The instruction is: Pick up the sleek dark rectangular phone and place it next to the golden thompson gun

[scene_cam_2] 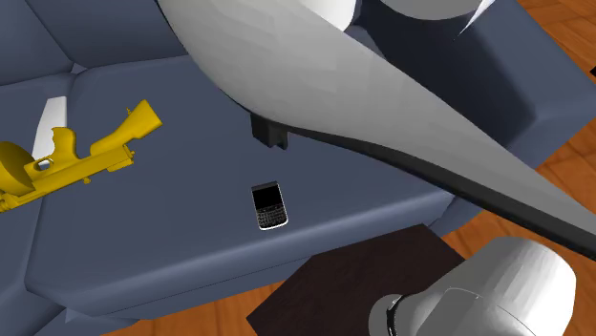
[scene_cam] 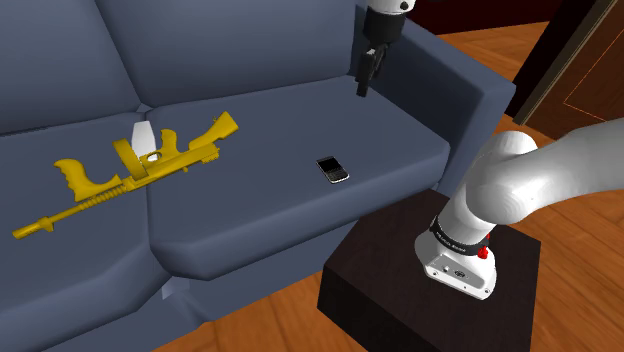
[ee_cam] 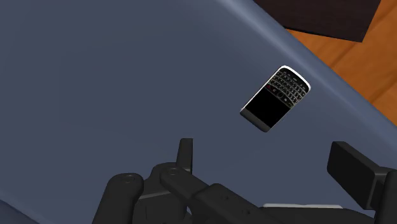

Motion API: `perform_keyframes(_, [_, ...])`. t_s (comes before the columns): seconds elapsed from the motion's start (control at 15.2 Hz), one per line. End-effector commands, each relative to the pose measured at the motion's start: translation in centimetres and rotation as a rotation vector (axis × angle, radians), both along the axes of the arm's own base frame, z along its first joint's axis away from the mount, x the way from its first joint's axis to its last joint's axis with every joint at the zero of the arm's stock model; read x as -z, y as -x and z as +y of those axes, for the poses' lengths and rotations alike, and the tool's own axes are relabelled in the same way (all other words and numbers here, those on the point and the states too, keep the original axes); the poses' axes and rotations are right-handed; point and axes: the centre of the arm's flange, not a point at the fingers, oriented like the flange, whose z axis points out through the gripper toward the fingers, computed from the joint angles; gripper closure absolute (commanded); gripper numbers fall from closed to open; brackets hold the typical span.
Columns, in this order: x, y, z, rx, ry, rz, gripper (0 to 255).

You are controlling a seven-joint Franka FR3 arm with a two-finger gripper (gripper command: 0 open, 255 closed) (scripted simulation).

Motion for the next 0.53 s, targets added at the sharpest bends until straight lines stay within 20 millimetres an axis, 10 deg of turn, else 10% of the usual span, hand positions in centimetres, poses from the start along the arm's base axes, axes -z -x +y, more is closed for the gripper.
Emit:
perform_keyframes(0.0, [0.0, 0.0, 0.0, 0.000, 0.000, 0.000, 0])
perform_keyframes(0.46, [8.7, -2.3, 1.2, 0.204, -0.074, 0.035, 0])
